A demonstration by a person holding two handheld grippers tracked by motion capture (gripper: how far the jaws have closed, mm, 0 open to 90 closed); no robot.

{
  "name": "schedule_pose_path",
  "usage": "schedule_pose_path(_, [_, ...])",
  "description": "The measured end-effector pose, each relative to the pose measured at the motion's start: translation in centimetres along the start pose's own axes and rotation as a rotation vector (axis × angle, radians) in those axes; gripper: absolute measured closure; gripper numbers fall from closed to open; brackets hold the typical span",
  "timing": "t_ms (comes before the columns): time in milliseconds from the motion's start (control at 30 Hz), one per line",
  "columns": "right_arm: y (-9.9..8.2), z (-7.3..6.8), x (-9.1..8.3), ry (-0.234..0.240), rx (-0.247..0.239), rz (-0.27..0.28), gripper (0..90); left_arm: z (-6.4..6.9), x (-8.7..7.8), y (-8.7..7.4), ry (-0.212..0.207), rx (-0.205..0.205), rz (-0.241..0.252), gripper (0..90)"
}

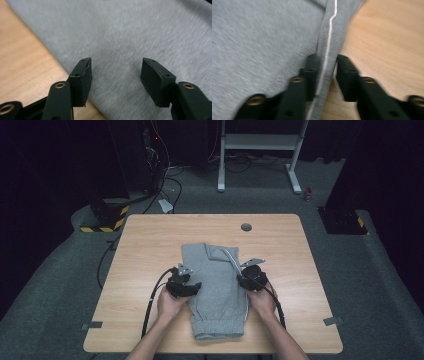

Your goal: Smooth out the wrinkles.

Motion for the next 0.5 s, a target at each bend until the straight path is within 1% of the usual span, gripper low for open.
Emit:
schedule_pose_path(33, [-0.2,0.2,0.3,0.020,0.004,-0.012,80.1,0.1,-0.1,-0.1,0.004,0.005,0.004,42.4])
schedule_pose_path(67, [-0.5,0.3,0.3,0.029,0.000,-0.011,83.5,0.2,-0.1,-0.2,0.001,0.010,0.001,42.9])
schedule_pose_path(133, [-1.1,0.2,-0.1,0.039,-0.004,-0.011,84.2,1.0,-0.5,-0.6,-0.009,0.042,-0.015,43.8])
schedule_pose_path(200, [-2.2,-0.1,-0.7,0.050,-0.015,-0.011,84.2,1.9,-0.9,-1.2,-0.025,0.073,-0.022,44.5])
schedule_pose_path(233, [-3.0,-0.3,-1.2,0.068,-0.022,-0.015,84.2,2.2,-1.1,-1.4,-0.029,0.079,-0.026,44.9])
schedule_pose_path(267, [-3.5,-0.4,-1.5,0.077,-0.028,-0.017,84.1,2.7,-1.3,-1.7,-0.036,0.086,-0.029,45.2])
schedule_pose_path(300, [-4.1,-0.5,-1.9,0.083,-0.031,-0.019,83.5,3.3,-1.4,-1.9,-0.041,0.106,-0.031,45.5])
schedule_pose_path(333, [-4.7,-0.5,-2.3,0.086,-0.028,-0.028,77.2,3.5,-1.5,-1.9,-0.034,0.123,-0.027,46.4])
schedule_pose_path(367, [-4.8,-0.4,-2.6,0.069,-0.031,-0.025,70.8,3.6,-1.6,-1.5,-0.004,0.153,-0.002,47.5])
schedule_pose_path(400, [-4.5,-0.1,-3.0,0.016,-0.051,-0.013,62.2,3.6,-1.5,-1.2,0.013,0.162,0.017,47.6])
schedule_pose_path(433, [-4.1,-0.1,-3.2,-0.008,-0.061,0.000,60.1,3.5,-1.3,-0.8,0.025,0.161,0.029,47.3])
schedule_pose_path(467, [-3.5,-0.3,-3.4,-0.008,-0.068,0.021,60.0,3.3,-1.1,-0.3,0.036,0.148,0.035,46.8])
schedule_pose_path(500, [-2.5,-0.5,-3.5,-0.005,-0.087,0.051,60.1,3.0,-0.6,0.5,0.033,0.125,0.040,46.1])
Point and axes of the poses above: each handheld gripper's, and its own axes: x roughly forward along the jaws, y roughly out of its top, z roughly to its right, the point moved 7 cm from there along x, roughly forward along the jaws, and after that the axes turned 9 degrees about -z, right-handed, at the moved point
